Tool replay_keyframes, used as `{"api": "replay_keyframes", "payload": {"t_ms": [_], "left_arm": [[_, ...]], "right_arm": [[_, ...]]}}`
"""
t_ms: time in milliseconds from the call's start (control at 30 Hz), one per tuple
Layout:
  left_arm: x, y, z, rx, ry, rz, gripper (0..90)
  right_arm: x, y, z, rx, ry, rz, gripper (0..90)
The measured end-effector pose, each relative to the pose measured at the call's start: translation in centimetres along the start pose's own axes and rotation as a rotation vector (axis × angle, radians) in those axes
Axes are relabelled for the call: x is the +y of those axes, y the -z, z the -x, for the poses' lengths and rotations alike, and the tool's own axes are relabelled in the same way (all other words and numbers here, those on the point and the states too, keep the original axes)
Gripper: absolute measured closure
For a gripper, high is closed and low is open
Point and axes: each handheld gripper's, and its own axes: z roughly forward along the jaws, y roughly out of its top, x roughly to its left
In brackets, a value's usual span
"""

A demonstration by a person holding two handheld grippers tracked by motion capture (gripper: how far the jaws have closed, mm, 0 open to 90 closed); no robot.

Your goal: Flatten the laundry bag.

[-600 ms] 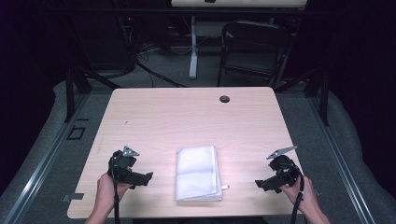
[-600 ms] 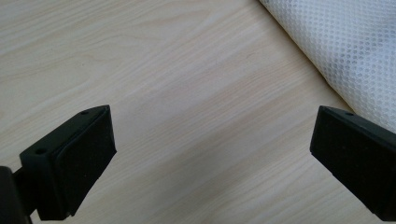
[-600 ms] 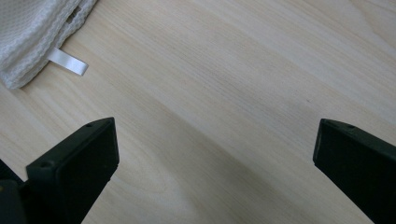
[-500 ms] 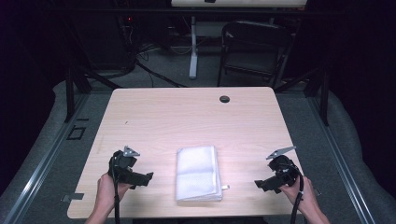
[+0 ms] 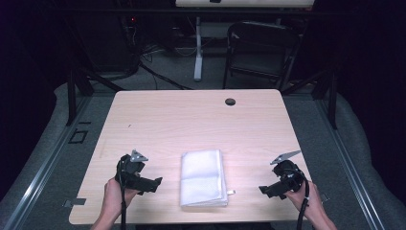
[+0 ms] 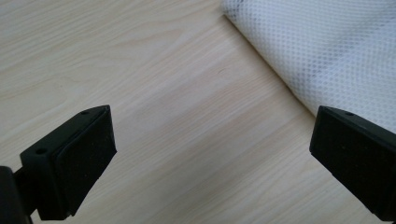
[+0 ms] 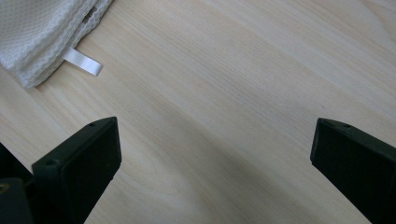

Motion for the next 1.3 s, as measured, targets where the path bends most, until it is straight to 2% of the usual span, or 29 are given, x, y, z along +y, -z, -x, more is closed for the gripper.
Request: {"api": "replay_keyframes", "payload": {"t_ms": [133,200,267,367,433,633,667,833,967,1167,1300], "left_arm": [[0.3,-0.2,0.9,-0.022,-0.018,0.002,0.1],[0.6,-0.4,1.5,-0.037,-0.042,0.006,0.1],[0.8,-0.5,2.0,-0.043,-0.055,0.014,0.1],[1.1,-0.7,2.8,-0.063,-0.082,0.019,0.1],[1.3,-1.0,3.3,-0.070,-0.102,0.008,0.1],[1.5,-1.2,4.1,-0.097,-0.129,0.017,0.0],[1.6,-1.3,4.7,-0.113,-0.154,0.020,0.0],[1.9,-1.4,5.8,-0.122,-0.201,0.042,2.1],[2.1,-1.8,6.8,-0.158,-0.231,0.038,2.2],[2.3,-2.7,7.8,-0.184,-0.262,0.014,2.7],[2.5,-3.2,8.5,-0.212,-0.289,-0.002,4.1]], "right_arm": [[0.0,0.0,-0.1,-0.012,0.001,-0.018,1.9],[0.1,-0.1,-0.1,0.004,0.004,-0.013,2.1],[0.2,-0.1,-0.2,-0.004,0.006,-0.020,3.3],[0.2,-0.2,-0.3,0.012,0.003,-0.016,3.5],[0.2,-0.2,-0.3,0.005,0.009,-0.026,3.5],[0.3,-0.3,-0.5,0.010,0.008,-0.021,3.6],[0.3,-0.3,-0.5,0.008,0.013,-0.023,3.6],[0.4,-0.3,-0.7,0.020,0.012,-0.029,3.8],[0.4,-0.4,-0.7,0.016,0.005,-0.024,3.9],[0.4,-0.4,-0.7,0.011,0.016,-0.046,4.3],[0.4,-0.5,-0.9,0.021,0.011,-0.034,4.4]]}}
